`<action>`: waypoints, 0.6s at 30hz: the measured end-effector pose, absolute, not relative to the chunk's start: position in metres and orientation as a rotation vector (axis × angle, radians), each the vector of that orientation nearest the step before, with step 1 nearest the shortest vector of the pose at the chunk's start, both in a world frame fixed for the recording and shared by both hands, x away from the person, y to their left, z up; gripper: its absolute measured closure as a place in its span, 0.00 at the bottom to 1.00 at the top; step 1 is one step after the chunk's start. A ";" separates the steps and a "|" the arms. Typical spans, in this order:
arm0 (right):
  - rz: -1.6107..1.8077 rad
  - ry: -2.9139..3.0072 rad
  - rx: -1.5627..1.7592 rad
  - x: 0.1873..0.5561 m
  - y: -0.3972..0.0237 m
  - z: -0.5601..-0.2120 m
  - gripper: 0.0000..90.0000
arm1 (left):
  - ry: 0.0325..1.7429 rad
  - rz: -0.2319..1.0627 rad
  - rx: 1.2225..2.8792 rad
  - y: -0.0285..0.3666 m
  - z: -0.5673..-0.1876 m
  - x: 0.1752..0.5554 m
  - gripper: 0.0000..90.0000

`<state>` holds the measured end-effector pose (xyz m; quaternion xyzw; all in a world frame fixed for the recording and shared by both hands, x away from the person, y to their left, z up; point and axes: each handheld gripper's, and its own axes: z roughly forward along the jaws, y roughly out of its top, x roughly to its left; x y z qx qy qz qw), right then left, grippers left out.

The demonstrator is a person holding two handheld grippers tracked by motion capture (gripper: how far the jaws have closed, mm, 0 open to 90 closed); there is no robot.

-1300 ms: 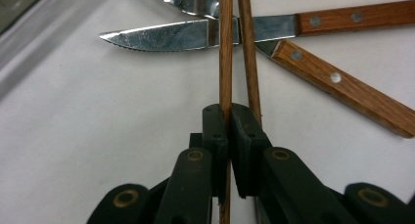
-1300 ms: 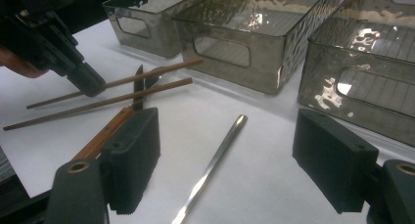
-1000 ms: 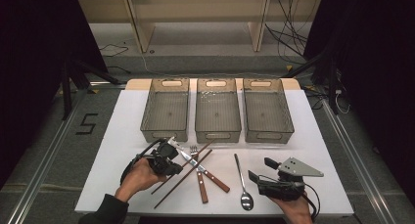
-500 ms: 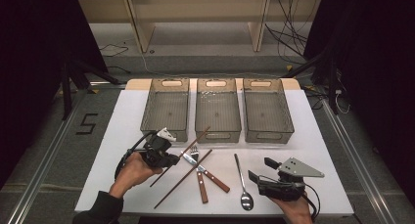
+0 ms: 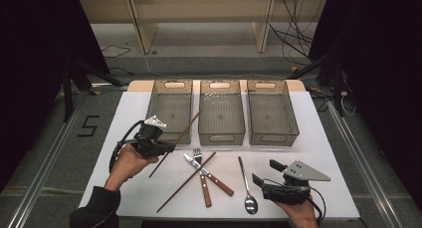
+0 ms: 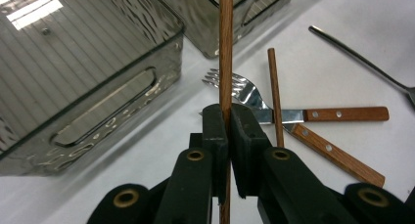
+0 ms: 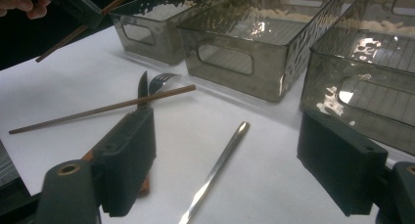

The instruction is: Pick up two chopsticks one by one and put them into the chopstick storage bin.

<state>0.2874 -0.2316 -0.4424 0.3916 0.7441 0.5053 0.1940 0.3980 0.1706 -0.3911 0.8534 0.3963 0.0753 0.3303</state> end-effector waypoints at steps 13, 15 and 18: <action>1.423 2.084 1.094 0.287 -0.232 -0.442 0.23 | 1.092 0.259 2.152 0.185 -0.377 0.416 0.95; 1.429 2.080 1.091 0.287 -0.232 -0.442 0.23 | 1.104 0.270 2.131 0.188 -0.375 0.420 0.95; 1.431 2.079 1.091 0.287 -0.232 -0.442 0.23 | 1.123 0.287 2.111 0.193 -0.372 0.426 0.95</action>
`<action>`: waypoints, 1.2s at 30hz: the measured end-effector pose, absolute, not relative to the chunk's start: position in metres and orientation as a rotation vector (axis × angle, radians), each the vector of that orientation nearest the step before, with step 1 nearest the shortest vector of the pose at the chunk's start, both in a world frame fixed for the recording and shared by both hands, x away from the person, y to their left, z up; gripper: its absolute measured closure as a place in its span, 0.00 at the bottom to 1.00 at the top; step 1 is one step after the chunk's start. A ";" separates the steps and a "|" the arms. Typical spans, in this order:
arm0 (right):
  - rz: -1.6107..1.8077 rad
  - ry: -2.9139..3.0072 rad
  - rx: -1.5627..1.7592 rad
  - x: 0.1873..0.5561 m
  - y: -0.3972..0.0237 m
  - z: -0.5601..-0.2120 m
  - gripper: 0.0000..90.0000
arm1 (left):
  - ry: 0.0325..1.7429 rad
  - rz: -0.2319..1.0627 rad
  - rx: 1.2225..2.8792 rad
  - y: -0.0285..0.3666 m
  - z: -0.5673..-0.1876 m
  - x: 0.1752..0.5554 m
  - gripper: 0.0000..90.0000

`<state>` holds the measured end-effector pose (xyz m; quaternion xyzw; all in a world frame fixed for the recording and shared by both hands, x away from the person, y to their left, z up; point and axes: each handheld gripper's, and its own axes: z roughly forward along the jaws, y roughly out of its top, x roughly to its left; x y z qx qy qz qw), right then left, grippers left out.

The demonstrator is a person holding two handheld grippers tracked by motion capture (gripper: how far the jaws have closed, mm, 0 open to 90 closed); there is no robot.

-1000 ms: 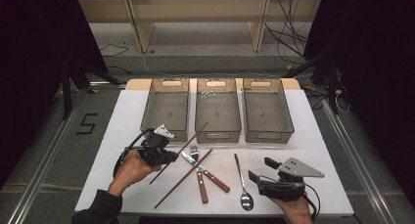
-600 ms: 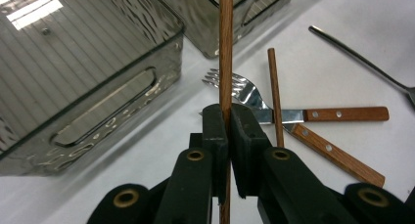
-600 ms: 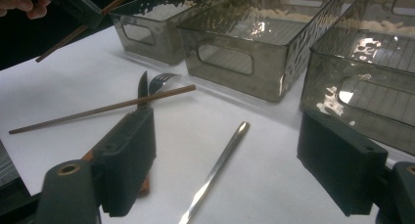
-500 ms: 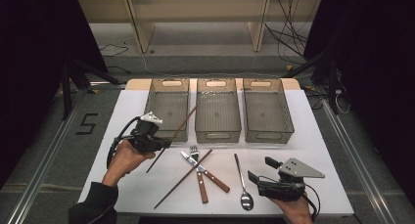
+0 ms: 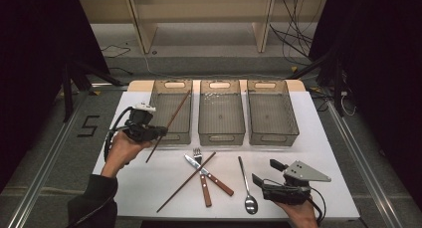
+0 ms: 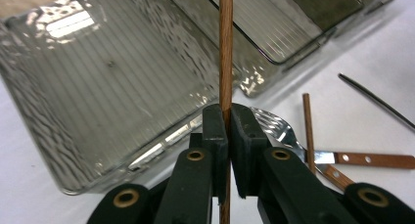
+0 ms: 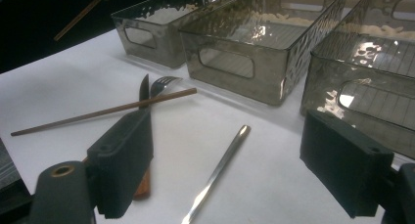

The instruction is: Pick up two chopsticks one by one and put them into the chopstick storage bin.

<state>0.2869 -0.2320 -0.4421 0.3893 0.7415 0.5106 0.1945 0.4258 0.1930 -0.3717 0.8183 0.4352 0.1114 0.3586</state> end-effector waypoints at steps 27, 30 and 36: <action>1.432 2.081 1.089 0.287 -0.232 -0.443 0.23 | 1.193 0.425 2.048 0.204 -0.353 0.486 0.95; 1.431 2.083 1.088 0.287 -0.232 -0.443 0.23 | 1.194 0.430 2.040 0.205 -0.353 0.490 0.95; 1.432 2.086 1.091 0.287 -0.231 -0.444 0.23 | 1.205 0.440 2.025 0.206 -0.354 0.502 0.94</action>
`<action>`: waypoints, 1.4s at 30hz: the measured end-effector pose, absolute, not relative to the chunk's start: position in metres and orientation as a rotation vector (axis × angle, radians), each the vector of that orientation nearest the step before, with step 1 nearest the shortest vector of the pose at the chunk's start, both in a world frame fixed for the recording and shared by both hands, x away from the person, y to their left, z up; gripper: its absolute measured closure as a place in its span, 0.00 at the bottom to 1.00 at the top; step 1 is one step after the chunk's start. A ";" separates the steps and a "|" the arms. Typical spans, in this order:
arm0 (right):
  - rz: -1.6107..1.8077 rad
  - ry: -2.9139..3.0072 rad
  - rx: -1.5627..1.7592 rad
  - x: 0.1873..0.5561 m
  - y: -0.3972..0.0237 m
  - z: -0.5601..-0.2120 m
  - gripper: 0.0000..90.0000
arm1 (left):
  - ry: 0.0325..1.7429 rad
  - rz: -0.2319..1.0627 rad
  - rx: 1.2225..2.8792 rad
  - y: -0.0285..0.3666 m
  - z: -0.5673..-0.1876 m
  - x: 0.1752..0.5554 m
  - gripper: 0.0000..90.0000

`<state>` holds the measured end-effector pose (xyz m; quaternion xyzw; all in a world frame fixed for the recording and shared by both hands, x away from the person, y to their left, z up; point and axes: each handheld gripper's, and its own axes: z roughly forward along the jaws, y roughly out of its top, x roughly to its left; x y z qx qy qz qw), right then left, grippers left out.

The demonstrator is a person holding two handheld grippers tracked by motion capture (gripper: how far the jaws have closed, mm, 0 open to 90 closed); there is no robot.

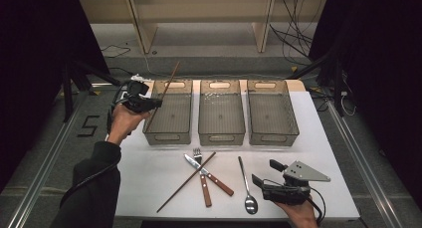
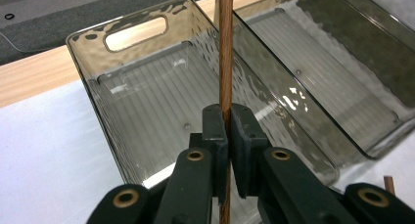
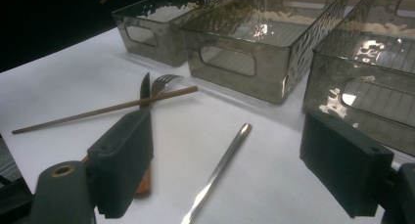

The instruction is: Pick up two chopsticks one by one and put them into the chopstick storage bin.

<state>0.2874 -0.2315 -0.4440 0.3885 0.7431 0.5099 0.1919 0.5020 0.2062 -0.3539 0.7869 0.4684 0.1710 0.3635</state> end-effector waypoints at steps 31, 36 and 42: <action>1.437 2.097 1.084 0.288 -0.231 -0.445 0.23 | 1.299 0.434 2.039 0.204 -0.390 0.527 0.94; 1.436 2.099 1.084 0.287 -0.231 -0.445 0.23 | 1.346 0.424 2.026 0.205 -0.395 0.528 0.90; 1.435 2.099 1.084 0.288 -0.231 -0.445 0.23 | 1.350 0.417 1.999 0.206 -0.388 0.525 0.71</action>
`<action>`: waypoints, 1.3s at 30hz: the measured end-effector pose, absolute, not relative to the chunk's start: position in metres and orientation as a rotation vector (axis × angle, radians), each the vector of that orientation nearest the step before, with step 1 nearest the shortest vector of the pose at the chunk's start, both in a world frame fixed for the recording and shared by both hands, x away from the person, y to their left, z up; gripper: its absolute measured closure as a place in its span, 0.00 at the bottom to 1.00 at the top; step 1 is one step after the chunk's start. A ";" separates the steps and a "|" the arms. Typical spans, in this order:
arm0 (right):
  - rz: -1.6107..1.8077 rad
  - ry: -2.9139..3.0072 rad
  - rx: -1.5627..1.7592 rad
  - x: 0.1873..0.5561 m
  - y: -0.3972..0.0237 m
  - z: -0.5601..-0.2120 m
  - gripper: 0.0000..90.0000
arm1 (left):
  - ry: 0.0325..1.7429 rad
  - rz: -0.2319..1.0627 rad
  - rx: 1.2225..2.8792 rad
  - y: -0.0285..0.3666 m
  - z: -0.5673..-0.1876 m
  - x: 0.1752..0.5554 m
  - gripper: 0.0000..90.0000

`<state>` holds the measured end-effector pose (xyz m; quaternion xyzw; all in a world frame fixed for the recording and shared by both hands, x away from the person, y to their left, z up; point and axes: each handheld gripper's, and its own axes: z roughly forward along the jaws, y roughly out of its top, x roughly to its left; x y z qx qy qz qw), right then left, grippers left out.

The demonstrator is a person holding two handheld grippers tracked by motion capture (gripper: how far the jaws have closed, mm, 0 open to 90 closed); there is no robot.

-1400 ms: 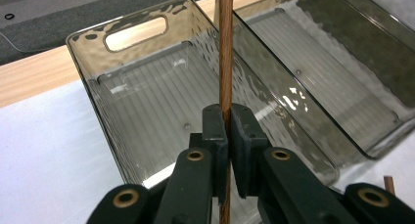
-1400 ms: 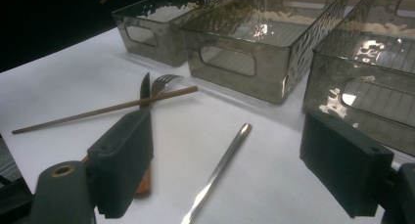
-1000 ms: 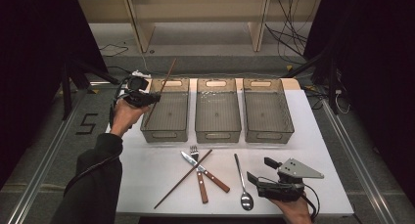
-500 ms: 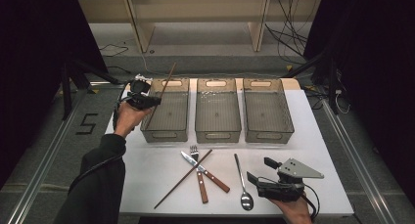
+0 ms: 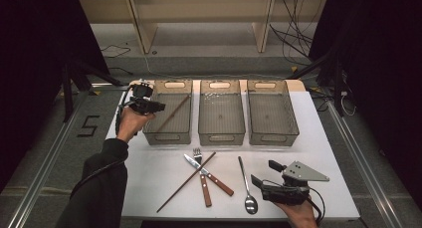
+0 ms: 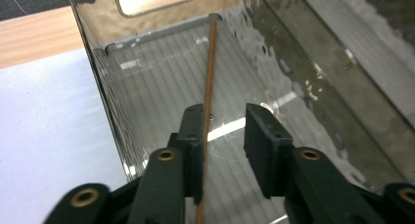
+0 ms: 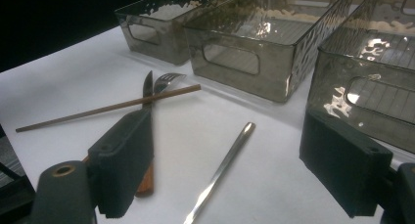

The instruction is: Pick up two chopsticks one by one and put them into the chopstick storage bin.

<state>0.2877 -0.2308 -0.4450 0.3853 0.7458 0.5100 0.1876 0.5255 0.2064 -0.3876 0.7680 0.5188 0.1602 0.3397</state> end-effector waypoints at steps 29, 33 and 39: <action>1.430 2.093 1.083 0.287 -0.230 -0.444 0.23 | 1.205 0.272 2.000 0.183 -0.378 0.433 0.23; 1.430 2.093 1.082 0.287 -0.230 -0.444 0.23 | 1.191 0.241 2.064 0.176 -0.386 0.421 0.23; 1.430 2.091 1.077 0.286 -0.230 -0.443 0.23 | 1.159 0.221 2.144 0.164 -0.396 0.404 0.23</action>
